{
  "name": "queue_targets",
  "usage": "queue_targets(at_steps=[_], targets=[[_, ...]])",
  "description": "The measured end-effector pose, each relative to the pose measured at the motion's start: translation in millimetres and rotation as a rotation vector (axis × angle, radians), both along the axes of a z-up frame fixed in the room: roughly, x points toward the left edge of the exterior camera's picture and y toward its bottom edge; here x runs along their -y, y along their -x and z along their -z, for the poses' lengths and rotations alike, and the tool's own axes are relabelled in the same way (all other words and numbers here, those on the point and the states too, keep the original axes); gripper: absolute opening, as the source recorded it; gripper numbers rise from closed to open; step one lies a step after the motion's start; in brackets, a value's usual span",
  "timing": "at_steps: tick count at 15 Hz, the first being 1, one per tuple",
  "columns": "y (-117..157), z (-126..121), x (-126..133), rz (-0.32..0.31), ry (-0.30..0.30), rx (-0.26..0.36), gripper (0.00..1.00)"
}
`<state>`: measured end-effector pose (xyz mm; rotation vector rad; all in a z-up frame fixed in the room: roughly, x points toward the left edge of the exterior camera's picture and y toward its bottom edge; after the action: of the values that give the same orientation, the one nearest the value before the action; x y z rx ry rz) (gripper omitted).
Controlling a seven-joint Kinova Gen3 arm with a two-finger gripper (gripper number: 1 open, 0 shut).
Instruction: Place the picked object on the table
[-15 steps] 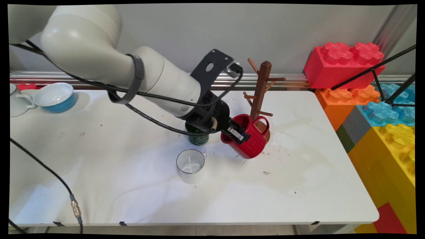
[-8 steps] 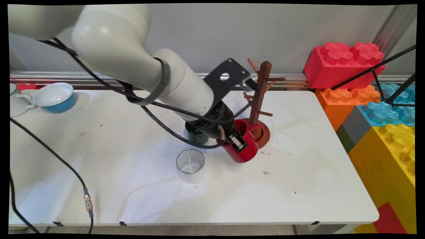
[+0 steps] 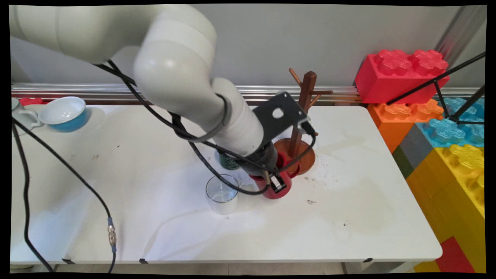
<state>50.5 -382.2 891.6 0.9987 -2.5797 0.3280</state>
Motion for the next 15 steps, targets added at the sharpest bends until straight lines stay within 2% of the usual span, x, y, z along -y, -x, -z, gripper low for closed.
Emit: queue_targets(at_steps=[6,15], targets=[[20.9,30.0,1.8,-0.009,-0.016,0.091,0.0],[47.8,53.6,9.0,-0.053,-0.01,0.111,0.0]])
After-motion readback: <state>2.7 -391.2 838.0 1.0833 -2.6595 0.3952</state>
